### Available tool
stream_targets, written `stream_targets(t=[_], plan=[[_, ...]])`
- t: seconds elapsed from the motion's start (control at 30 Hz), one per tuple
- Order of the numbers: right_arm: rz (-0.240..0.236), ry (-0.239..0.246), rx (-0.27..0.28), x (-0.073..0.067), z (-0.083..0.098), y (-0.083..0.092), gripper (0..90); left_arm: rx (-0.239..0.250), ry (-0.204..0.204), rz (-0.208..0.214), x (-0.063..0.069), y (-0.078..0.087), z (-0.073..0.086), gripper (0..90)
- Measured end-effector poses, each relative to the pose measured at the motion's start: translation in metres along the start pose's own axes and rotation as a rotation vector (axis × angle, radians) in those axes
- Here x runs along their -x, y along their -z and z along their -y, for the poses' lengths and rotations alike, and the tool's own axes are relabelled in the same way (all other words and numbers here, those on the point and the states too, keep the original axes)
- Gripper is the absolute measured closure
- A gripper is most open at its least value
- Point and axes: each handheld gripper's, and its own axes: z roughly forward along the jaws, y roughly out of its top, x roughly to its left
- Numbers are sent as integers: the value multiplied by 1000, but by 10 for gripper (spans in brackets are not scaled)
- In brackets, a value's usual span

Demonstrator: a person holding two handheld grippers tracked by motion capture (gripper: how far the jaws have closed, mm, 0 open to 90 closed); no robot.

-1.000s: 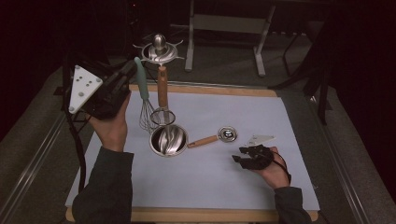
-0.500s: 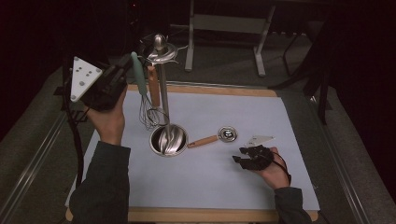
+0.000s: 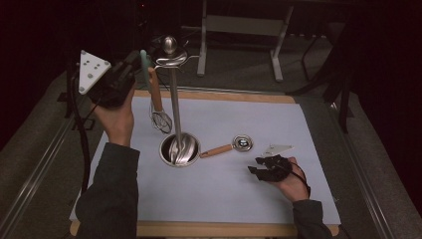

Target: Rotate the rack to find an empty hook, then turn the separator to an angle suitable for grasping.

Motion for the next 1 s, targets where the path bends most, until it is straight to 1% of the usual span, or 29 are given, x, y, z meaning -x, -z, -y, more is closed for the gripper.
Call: stream_targets(t=[0.1, 0.2, 0.33, 0.43, 0.5, 0.53, 0.7, 0.8, 1.0], plan=[[1, -2, 0, 0, 0, 1, 525, -12, -6, 5, -2, 2, 1, 887], [3, -2, -1, 1, 1, 0, 525, -13, -6, 18, -4, 6, 3, 880], [8, 1, -9, 1, 1, 0, 525, -36, -5, 25, -10, 13, 12, 870], [9, -1, -11, 2, 1, 0, 525, -62, 7, 16, -17, 17, 23, 866], [11, -2, -13, 2, 1, -1, 525, -81, 23, 10, -22, 19, 32, 866], [11, -1, -15, 2, 1, -1, 524, -98, 25, 4, -25, 20, 37, 865], [13, 2, -17, 2, 1, -1, 524, -147, 48, -10, -33, 22, 57, 864], [12, -1, -15, 2, 2, -1, 525, -172, 53, -16, -35, 24, 67, 863], [16, 0, -3, 3, 1, 2, 525, -211, 74, -4, -33, 28, 89, 838]])
